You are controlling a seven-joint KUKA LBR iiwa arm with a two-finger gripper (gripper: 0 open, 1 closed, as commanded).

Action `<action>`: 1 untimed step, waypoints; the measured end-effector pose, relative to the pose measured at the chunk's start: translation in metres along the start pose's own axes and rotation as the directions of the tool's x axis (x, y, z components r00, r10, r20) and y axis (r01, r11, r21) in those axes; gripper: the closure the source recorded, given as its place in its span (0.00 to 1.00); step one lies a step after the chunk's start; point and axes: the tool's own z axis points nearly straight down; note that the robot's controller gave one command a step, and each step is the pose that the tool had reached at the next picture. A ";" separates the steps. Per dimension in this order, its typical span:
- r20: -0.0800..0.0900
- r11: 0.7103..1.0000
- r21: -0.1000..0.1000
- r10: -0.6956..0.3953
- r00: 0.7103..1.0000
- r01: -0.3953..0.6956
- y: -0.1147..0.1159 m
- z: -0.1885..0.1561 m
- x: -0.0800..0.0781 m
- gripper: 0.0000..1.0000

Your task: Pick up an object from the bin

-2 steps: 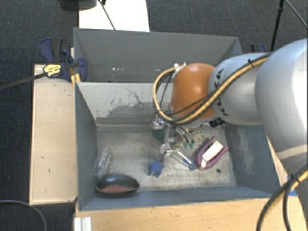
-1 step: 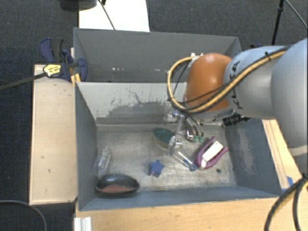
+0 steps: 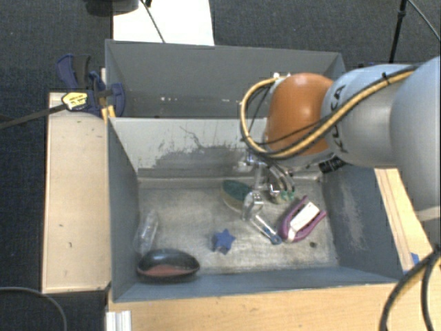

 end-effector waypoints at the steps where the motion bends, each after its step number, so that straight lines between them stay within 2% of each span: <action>1: -0.003 0.985 -0.004 0.171 0.985 -0.171 -0.006 0.026 -0.003 0.00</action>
Offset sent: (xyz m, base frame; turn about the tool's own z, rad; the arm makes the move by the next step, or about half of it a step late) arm 0.0005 -0.0083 -0.0307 0.1743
